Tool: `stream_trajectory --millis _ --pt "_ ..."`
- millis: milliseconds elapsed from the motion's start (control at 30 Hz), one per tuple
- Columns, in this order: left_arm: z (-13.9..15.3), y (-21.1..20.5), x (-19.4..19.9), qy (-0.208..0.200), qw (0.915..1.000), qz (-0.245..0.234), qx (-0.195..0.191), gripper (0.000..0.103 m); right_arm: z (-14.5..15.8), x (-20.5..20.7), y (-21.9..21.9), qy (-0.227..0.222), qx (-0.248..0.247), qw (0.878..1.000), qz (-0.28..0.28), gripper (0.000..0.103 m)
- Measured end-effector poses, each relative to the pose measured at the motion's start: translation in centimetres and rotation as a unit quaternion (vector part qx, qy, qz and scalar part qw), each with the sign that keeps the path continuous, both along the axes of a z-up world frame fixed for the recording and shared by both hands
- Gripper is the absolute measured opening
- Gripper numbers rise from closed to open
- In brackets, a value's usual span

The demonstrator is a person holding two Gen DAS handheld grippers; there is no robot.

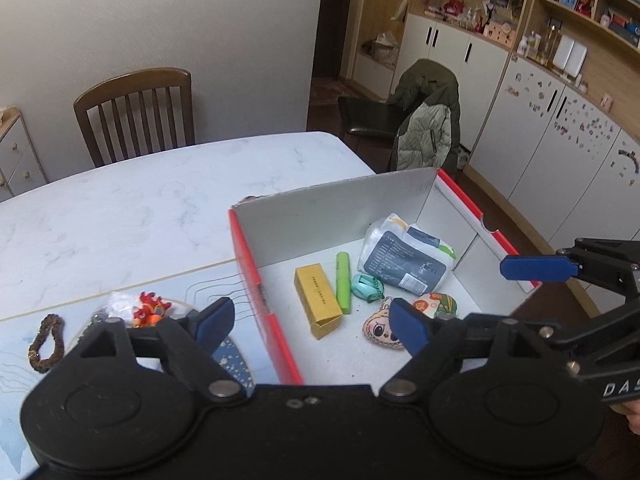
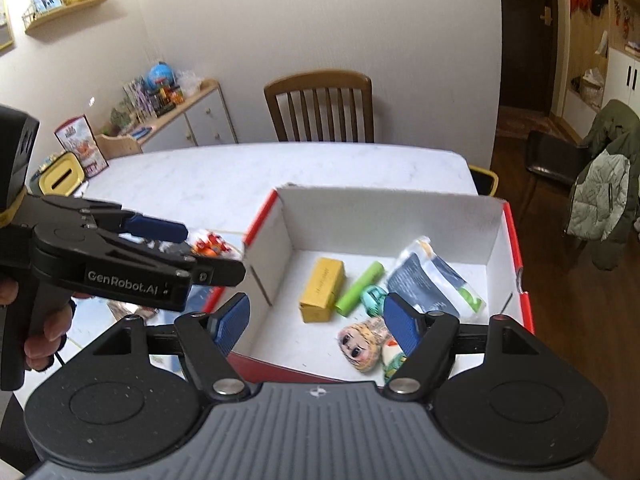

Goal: Organize objects
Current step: 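Move both open tools back from the shoebox to the table items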

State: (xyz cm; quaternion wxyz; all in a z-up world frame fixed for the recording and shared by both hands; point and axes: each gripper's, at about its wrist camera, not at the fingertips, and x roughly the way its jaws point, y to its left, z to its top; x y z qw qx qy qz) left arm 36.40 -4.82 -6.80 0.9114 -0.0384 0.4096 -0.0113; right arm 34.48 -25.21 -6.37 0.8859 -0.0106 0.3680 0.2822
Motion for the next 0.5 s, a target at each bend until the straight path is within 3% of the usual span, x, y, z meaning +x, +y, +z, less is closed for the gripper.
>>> stream_trajectory --millis 200,500 --pt "0.5 2.7 -2.7 -0.024 0.9996 -0.001 0.014 0.099 1.2 -1.9 2.5 -0.003 0.019 1.0 -0.001 0.081" --pt "0.5 8.5 -5.8 -0.04 0.999 0.004 0.02 0.102 1.5 -4.2 8.7 -0.001 0.031 1.0 -0.006 0.084"
